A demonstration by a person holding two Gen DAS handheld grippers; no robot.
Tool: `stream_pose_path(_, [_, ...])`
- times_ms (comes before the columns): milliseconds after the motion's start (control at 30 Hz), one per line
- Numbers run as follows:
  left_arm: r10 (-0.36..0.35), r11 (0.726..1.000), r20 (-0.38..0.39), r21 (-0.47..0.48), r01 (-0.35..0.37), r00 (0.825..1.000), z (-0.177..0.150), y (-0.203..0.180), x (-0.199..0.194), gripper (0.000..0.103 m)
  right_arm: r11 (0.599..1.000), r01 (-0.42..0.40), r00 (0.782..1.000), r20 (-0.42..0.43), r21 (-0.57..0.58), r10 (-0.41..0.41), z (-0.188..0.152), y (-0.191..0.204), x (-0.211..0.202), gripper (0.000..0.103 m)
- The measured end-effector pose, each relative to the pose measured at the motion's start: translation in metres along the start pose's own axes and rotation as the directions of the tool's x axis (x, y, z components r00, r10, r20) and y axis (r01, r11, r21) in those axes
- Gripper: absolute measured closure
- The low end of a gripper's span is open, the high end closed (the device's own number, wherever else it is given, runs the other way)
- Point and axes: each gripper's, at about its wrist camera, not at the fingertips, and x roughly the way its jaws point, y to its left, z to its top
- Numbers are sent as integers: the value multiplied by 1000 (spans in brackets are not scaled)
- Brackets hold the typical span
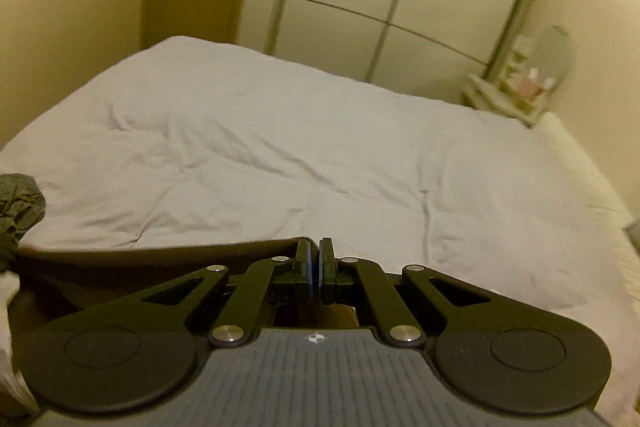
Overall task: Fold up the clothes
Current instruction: 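Lift the brown shorts off the pile with both tools, then open the left tool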
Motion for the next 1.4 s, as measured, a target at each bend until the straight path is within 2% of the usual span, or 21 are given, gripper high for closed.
stream_pose_path(67, [65, 992, -87, -102, -74, 994, -5, -4, 34, 103, 999, -34, 999, -11, -7, 34, -5, -16, 24, 91])
stream_pose_path(167, [150, 946, -255, -244, -214, 955, -18, 3, 87, 102, 995, -96, 994, -53, 31, 98, -11, -40, 53, 86])
stream_pose_path(200, [166, 929, -297, -272, -250, 940, -25, 5, 96, 101, 994, -106, 993, -57, 37, 108, -14, -46, 58, 81])
stream_pose_path(300, [202, 913, -335, -276, -301, 920, -32, 15, 97, 93, 989, -118, 988, -87, 85, 126, -35, -68, 70, 60])
stream_pose_path(400, [223, 928, -312, -220, -299, 923, -16, 18, 106, 77, 975, -104, 971, -194, 195, 142, -67, -82, 92, 60])
stream_pose_path(533, [180, 967, -278, -125, -221, 944, 7, 10, 137, 77, 944, -49, 926, -340, 326, 165, -113, -89, 116, 60])
stream_pose_path(600, [146, 985, -264, -55, -166, 953, 21, 7, 157, 76, 936, -13, 913, -377, 351, 154, -124, -90, 118, 59])
stream_pose_path(667, [108, 994, -241, 43, -100, 964, 34, 2, 181, 75, 927, 24, 902, -408, 373, 141, -135, -90, 119, 56])
stream_pose_path(700, [87, 993, -229, 99, -66, 970, 40, -3, 194, 73, 921, 44, 898, -419, 387, 133, -140, -92, 119, 49])
stream_pose_path(733, [65, 987, -217, 156, -31, 974, 46, -8, 207, 72, 912, 68, 898, -422, 405, 121, -144, -95, 118, 43])
stream_pose_path(833, [3, 953, -205, 298, 59, 979, 65, -26, 243, 71, 879, 137, 886, -454, 456, 97, -158, -107, 116, 41])
stream_pose_path(900, [-42, 929, -198, 354, 111, 979, 78, -36, 263, 60, 855, 181, 874, -478, 487, 87, -168, -115, 115, 39])
stream_pose_path(967, [-60, 905, -218, 399, 145, 974, 85, -46, 289, 58, 830, 199, 869, -485, 520, 96, -175, -124, 118, 37])
stream_pose_path(1067, [-69, 874, -229, 455, 170, 971, 91, -61, 312, 58, 792, 176, 871, -468, 584, 151, -187, -137, 130, 37])
stream_pose_path(1133, [-89, 868, -225, 461, 186, 970, 96, -68, 316, 58, 753, 132, 874, -434, 645, 219, -197, -146, 141, 39])
stream_pose_path(1167, [-94, 869, -224, 457, 190, 970, 97, -70, 316, 56, 727, 103, 874, -411, 679, 259, -202, -151, 148, 44])
stream_pose_path(1200, [-96, 873, -225, 450, 190, 970, 98, -72, 314, 55, 699, 75, 873, -386, 711, 298, -208, -156, 155, 64])
stream_pose_path(1233, [-94, 881, -225, 435, 187, 970, 99, -72, 310, 54, 677, 51, 870, -366, 734, 332, -211, -160, 162, 76])
stream_pose_path(1267, [-95, 894, -223, 410, 182, 970, 100, -72, 306, 51, 670, 34, 864, -359, 742, 354, -211, -163, 166, 80])
stream_pose_path(1333, [-100, 925, -217, 339, 171, 971, 102, -70, 298, 44, 669, -18, 856, -334, 743, 394, -201, -171, 170, 97])
stream_pose_path(1400, [-105, 947, -195, 281, 158, 975, 104, -72, 295, 37, 659, -81, 848, -296, 748, 440, -182, -178, 170, 97])
